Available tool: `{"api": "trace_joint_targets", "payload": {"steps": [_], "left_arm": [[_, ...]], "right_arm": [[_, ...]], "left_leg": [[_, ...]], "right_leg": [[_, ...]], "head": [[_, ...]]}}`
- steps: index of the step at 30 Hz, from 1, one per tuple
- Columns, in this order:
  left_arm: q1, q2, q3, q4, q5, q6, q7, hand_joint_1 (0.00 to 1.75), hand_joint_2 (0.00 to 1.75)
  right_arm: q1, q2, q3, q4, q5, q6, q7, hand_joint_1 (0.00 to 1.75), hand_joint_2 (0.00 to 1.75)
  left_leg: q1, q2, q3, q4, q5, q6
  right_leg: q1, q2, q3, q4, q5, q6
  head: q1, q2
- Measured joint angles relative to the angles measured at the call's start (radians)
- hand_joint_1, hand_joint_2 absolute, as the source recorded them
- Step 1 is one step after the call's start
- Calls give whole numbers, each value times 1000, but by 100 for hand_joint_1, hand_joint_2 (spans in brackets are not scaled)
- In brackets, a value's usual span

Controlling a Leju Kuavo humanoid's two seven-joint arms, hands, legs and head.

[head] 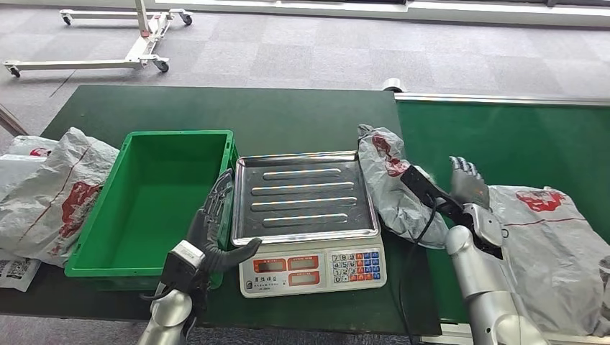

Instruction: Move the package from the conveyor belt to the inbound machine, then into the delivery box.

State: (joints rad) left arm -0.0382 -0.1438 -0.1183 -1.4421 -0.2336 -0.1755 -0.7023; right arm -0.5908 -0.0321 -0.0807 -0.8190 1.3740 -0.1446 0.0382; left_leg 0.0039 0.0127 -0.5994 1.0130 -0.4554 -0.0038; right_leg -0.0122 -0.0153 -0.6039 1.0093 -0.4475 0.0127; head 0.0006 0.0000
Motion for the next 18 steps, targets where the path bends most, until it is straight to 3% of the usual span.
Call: {"api": "trace_joint_targets", "payload": {"steps": [3,15,18], "left_arm": [[0,1,0,2,1,0,0,0,175],[-1,2,0,3,-7,-7,0,0,175],[-2,2,0,4,-8,-9,0,0,175]], "right_arm": [[-13,8,-2,43,-30,27,-44,0,175],[-42,15,-2,109,-76,64,-92,0,175],[-43,16,3,122,-128,105,-173,0,175]], "left_leg": [[0,-1,0,0,0,0],[0,-1,-1,0,0,0],[0,-1,-1,0,0,0]], "right_leg": [[0,-1,0,0,0,0],[0,-1,0,0,0,0],[0,-1,0,0,0,0]], "head": [[0,0],[0,0],[0,0]]}}
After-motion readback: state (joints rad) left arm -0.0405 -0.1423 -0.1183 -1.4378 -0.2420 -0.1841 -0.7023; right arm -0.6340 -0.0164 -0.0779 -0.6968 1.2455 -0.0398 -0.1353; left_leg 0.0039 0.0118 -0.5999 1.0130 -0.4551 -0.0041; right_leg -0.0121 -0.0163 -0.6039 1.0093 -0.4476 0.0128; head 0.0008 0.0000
